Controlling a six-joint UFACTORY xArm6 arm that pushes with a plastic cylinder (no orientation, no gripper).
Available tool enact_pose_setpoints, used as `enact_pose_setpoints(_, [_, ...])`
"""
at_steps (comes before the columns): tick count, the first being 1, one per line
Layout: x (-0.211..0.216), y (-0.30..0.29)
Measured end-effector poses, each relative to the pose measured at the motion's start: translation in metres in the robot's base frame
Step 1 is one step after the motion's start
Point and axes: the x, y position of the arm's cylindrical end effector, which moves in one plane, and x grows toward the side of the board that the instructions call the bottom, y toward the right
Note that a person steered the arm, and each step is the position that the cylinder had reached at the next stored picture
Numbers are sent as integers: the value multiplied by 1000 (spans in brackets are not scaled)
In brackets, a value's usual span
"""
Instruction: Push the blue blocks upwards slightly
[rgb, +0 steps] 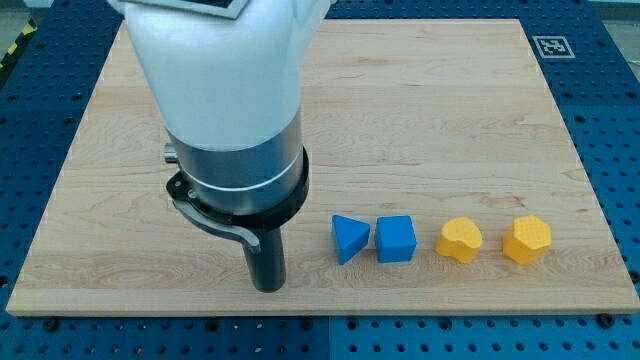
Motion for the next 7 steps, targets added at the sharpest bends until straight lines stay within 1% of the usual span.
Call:
enact_pose_setpoints(3, [4,-57])
enact_pose_setpoints(6, [4,-152])
enact_pose_setpoints(7, [1,-167])
